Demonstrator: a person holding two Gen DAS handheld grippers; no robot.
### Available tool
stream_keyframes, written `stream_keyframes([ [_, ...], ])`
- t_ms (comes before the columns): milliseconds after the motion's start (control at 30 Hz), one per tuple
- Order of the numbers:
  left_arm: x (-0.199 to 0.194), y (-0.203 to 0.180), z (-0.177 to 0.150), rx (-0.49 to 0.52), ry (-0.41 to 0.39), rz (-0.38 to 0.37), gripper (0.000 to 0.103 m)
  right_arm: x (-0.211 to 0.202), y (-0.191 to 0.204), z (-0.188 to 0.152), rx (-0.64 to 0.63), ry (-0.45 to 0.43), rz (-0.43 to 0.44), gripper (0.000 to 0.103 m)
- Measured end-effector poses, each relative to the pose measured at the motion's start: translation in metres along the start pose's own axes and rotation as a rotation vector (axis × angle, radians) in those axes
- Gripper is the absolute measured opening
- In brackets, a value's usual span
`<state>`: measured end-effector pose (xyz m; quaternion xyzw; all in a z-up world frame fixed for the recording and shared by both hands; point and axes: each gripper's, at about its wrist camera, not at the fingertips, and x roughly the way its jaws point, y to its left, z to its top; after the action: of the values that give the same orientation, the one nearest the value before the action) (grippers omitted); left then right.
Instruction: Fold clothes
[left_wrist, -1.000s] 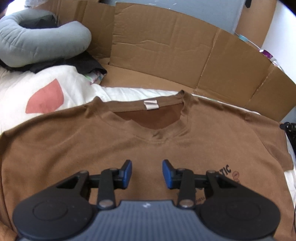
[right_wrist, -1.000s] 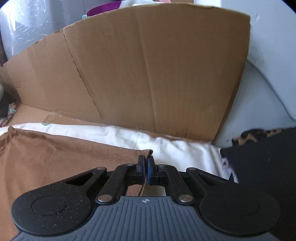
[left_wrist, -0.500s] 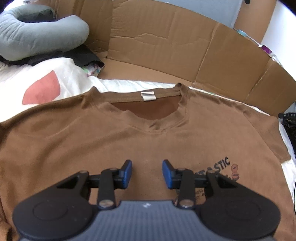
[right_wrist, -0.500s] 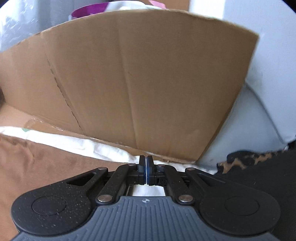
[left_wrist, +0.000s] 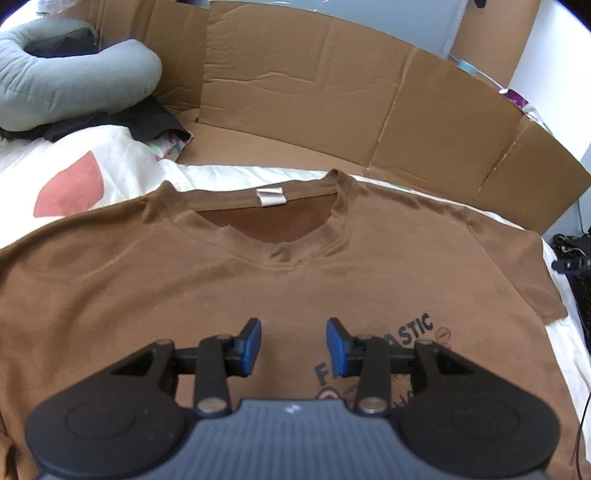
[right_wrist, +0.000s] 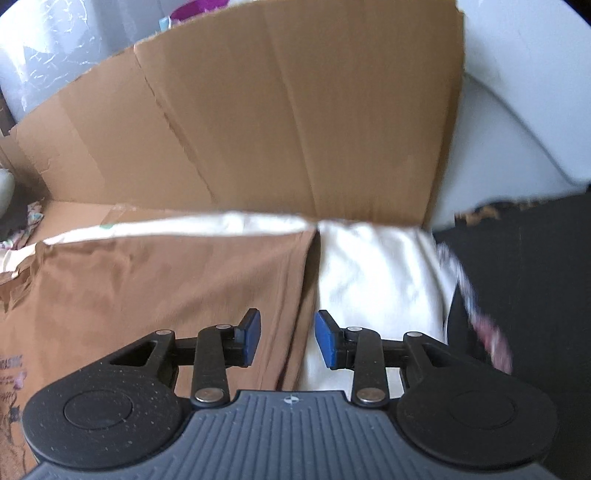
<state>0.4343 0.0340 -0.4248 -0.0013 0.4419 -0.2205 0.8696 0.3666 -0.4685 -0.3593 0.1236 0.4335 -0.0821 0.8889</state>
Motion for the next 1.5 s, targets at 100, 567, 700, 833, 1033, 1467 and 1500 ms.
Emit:
stream_keyframes([
  [100,-0.003,-0.003,-0.002,-0.001,0.001,-0.007,0.042,0.001,0.001,-0.013,0.025,0.035,0.008,0.039],
  [567,-0.005,-0.007,-0.01,-0.016,0.014,-0.022,0.042,-0.007,0.009,-0.055,0.137,0.124,0.06,0.039],
  [700,-0.005,-0.006,-0.012,-0.016,0.021,-0.02,0.042,-0.012,0.013,-0.045,0.115,0.08,0.051,0.039],
  [833,-0.005,-0.006,-0.014,-0.016,0.025,-0.019,0.042,-0.008,0.016,-0.038,0.108,0.073,0.054,0.039],
  [1033,-0.002,-0.005,-0.016,-0.021,0.031,-0.015,0.042,-0.013,0.026,-0.039,0.079,0.068,0.074,0.039],
  [1467,0.003,-0.008,-0.02,-0.013,0.05,-0.014,0.042,-0.01,0.033,-0.044,0.046,0.065,0.056,0.039],
  [1500,0.003,-0.008,-0.02,-0.011,0.05,-0.015,0.042,-0.006,0.03,-0.043,0.055,0.071,0.048,0.037],
])
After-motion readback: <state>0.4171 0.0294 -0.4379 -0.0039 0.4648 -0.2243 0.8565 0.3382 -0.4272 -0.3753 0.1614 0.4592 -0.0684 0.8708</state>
